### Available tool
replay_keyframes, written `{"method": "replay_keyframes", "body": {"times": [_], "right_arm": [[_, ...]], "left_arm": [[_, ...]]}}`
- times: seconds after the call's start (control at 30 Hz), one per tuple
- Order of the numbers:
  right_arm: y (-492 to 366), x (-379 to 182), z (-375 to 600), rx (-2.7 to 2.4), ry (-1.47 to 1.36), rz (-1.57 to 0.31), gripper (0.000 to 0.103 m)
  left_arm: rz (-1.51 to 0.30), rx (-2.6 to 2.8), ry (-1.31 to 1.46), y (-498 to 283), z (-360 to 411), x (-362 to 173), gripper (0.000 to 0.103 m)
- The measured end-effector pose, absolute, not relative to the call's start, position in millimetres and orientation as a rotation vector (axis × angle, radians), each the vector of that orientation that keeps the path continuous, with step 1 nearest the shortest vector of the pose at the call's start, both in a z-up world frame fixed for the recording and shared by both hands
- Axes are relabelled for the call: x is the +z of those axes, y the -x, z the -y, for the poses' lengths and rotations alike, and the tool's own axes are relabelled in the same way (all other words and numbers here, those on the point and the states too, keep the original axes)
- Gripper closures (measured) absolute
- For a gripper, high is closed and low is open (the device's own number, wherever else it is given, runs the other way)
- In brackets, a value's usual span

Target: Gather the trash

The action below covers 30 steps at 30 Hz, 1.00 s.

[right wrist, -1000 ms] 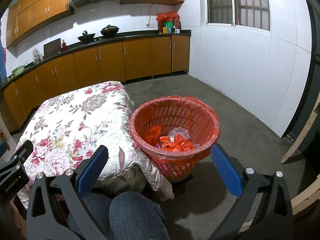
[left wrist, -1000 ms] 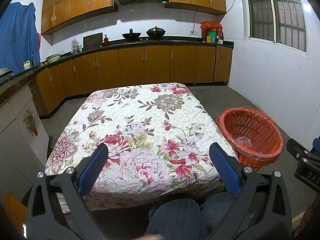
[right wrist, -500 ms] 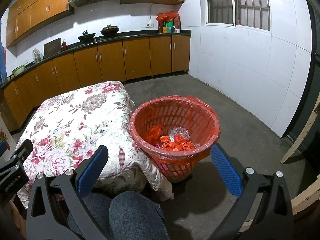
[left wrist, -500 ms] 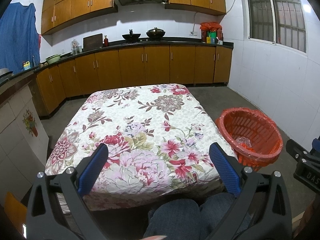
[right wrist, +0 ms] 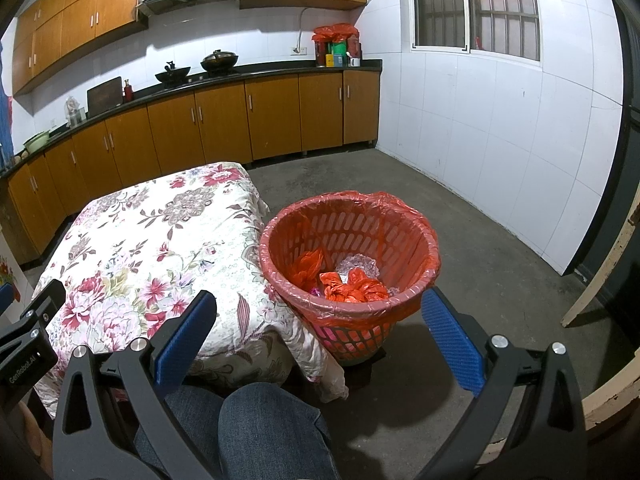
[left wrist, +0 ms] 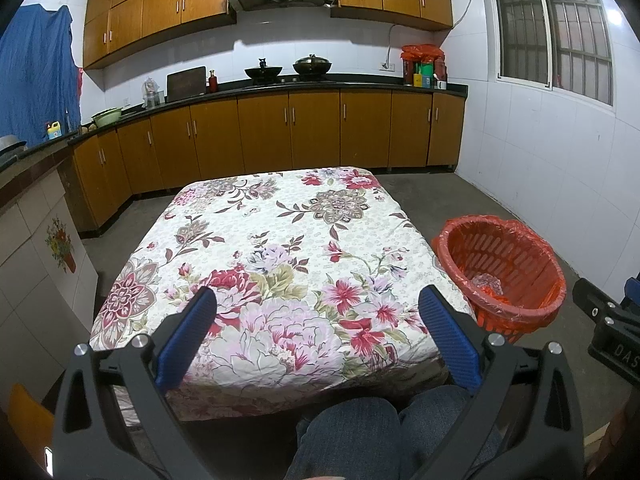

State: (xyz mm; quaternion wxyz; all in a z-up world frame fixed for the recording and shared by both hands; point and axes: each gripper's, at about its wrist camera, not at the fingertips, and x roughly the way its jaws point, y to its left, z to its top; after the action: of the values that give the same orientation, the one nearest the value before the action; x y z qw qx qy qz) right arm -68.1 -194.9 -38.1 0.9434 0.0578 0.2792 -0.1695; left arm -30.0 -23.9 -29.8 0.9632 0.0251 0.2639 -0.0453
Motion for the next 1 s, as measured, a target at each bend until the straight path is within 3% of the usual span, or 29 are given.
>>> {"method": "replay_keyframes", "body": {"times": [1.0], "right_arm": [[67.0, -37.1, 194.5, -0.345, -0.118, -0.571, 0.002]], "left_arm": [[-0.526, -0.08, -0.057, 31.5, 24.1, -28.2, 0.004]]}}
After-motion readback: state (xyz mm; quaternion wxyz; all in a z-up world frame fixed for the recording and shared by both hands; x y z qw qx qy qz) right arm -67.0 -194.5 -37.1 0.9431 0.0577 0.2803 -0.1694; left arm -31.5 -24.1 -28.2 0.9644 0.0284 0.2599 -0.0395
